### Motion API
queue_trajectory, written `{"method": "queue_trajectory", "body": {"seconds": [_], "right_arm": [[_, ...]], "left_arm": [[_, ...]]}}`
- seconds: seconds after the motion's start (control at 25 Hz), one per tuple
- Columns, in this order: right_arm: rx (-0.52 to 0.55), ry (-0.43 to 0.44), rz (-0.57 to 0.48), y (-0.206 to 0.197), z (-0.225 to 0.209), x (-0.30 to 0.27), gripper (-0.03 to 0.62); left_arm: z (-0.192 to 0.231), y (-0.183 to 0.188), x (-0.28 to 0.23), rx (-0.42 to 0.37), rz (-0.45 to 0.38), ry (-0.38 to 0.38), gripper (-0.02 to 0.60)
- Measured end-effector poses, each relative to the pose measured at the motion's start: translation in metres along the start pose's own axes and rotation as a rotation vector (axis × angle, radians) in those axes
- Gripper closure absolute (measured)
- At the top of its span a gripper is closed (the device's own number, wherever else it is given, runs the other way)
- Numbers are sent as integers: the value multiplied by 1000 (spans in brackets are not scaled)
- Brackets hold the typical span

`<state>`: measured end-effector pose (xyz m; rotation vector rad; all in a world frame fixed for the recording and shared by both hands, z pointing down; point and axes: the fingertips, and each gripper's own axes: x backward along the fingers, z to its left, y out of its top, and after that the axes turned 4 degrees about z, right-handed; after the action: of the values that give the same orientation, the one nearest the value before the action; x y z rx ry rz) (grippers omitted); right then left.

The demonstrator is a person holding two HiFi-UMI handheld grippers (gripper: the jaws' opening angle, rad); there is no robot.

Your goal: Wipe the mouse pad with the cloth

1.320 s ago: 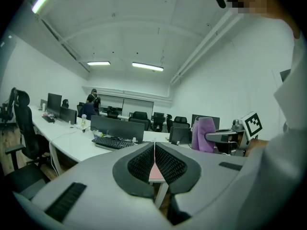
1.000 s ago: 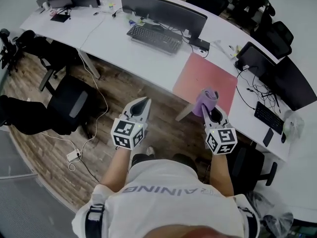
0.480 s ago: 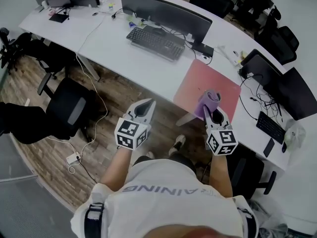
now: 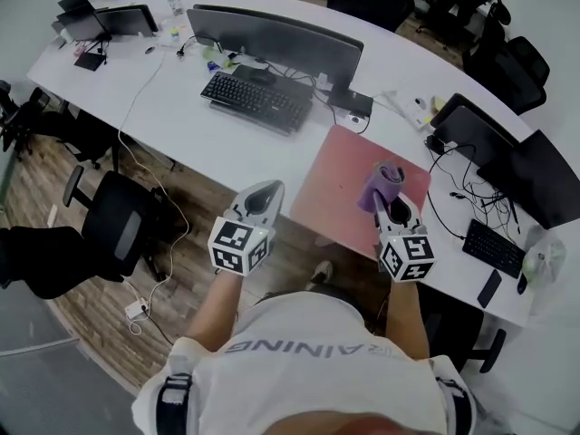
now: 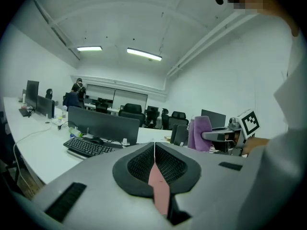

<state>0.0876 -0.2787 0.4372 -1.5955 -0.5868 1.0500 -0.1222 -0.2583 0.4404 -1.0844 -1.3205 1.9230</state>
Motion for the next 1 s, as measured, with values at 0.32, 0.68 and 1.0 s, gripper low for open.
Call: {"method": "queue_trajectory", "body": {"seconds": [0.32,0.68,1.0], "right_arm": [[-93,-33,72,-36,-115,-33,494],[-160,-67,126,-64,-164,-61,494],[-202,-76,202,-71,-139,-123,496]], "left_arm": [[-28,-12,-108,20,90,-4,549],[-39,-25,-172,38,168,-58,549],[16,-25,-202,39,207,-123,549]]}}
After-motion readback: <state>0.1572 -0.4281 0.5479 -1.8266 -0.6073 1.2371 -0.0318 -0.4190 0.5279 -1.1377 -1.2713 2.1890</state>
